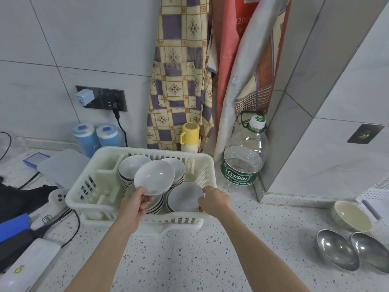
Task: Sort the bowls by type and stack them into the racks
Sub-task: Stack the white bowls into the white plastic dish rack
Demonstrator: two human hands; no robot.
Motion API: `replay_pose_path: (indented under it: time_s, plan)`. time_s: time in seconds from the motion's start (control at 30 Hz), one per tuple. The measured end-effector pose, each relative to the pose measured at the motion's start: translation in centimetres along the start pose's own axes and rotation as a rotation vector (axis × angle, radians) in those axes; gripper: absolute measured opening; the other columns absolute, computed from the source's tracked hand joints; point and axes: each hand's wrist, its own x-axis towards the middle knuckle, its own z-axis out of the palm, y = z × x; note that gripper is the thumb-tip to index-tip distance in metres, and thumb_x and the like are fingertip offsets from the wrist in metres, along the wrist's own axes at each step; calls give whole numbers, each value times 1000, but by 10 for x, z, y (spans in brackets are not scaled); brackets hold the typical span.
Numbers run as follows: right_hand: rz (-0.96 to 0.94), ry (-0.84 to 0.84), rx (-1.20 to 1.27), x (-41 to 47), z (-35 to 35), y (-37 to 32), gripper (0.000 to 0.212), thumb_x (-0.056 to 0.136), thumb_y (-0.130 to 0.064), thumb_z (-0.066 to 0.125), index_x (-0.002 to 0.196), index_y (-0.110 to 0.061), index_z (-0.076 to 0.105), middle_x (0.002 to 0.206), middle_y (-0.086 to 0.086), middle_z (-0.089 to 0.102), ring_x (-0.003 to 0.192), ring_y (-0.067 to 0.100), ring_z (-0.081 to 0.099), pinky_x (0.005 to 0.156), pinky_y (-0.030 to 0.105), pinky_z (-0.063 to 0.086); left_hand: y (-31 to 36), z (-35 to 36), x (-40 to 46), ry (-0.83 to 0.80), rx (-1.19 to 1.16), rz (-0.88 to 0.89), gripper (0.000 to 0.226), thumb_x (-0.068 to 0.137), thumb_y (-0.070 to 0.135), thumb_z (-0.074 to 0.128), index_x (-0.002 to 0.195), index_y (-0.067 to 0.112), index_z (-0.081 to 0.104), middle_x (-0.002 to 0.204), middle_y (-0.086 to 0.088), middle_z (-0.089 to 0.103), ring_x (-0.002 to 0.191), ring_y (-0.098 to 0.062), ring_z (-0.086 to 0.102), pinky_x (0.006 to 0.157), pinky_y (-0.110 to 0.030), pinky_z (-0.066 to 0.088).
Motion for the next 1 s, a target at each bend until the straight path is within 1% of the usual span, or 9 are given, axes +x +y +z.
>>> replay_pose_path:
  time_s: [0.2, 0.37, 0.5, 0.57, 0.63, 0.73, 0.83, 0.93, 1.0]
  plan:
    - [-11, 60, -226, -3, 7, -8, 23, 93, -18, 43, 110, -17, 58, 88, 0, 61, 75, 18, 52, 58, 23, 32, 10, 12, -10, -3, 44, 6, 11, 90, 7, 51, 93, 8, 61, 56, -5, 63, 35, -5, 30, 30, -13, 23]
    - [5, 80, -292, -4, 14, -12, 22, 95, -22, 47, 108, -18, 64, 83, -3, 60, 73, 15, 56, 50, 21, 28, 18, 20, -16, 11, 178, 6, 12, 91, 8, 51, 93, 5, 62, 60, -8, 65, 38, -7, 29, 31, -15, 21]
    - [-37, 141, -234, -7, 15, -12, 46, 103, -43, 32, 131, -8, 46, 105, 2, 68, 93, 20, 68, 66, 27, 38, 21, 29, -17, 41, 346, 20, 17, 90, 14, 54, 89, 2, 67, 64, -9, 66, 44, -11, 27, 34, -18, 20]
    - [-52, 172, -195, -13, 18, -13, 51, 104, -41, 22, 138, -6, 37, 99, 5, 66, 89, 23, 67, 67, 29, 39, 20, 34, -16, 35, 398, 20, 23, 90, 17, 55, 79, 2, 69, 63, -8, 65, 45, -12, 26, 36, -18, 19]
    - [-81, 211, -130, -17, 21, -12, 47, 105, -33, 21, 140, -6, 35, 83, 3, 52, 76, 23, 57, 66, 31, 38, 17, 38, -15, 43, 453, 7, 31, 89, 22, 56, 67, 3, 67, 63, -9, 63, 44, -13, 25, 39, -20, 18]
    - [-35, 193, 107, -19, 15, -10, 35, 103, -25, 24, 131, -13, 43, 109, 7, 56, 80, 23, 49, 73, 34, 39, 13, 43, -13, 50, 513, -24, 37, 88, 27, 56, 61, 4, 66, 62, -8, 62, 40, -11, 24, 40, -22, 18]
    - [42, 110, 364, -16, 5, -6, 45, 101, -42, 17, 113, -21, 54, 109, 4, 66, 97, 25, 57, 87, 39, 38, 11, 47, -12, 26, 572, -41, 38, 87, 30, 57, 61, 5, 68, 61, -7, 62, 37, -11, 24, 40, -21, 18]
    - [40, 67, 354, -17, 0, -7, 41, 94, -49, 29, 107, -21, 56, 100, 2, 68, 91, 22, 57, 77, 34, 37, 7, 52, -13, 11, 592, -73, 38, 88, 30, 57, 64, 3, 68, 53, -4, 59, 35, -10, 24, 36, -19, 19]
    - [38, 65, 304, -17, 0, -6, 24, 90, -41, 37, 98, -23, 51, 90, -1, 64, 85, 21, 56, 65, 29, 34, 4, 54, -14, 10, 609, -73, 37, 88, 29, 57, 64, 3, 68, 49, -4, 59, 34, -11, 25, 35, -19, 20]
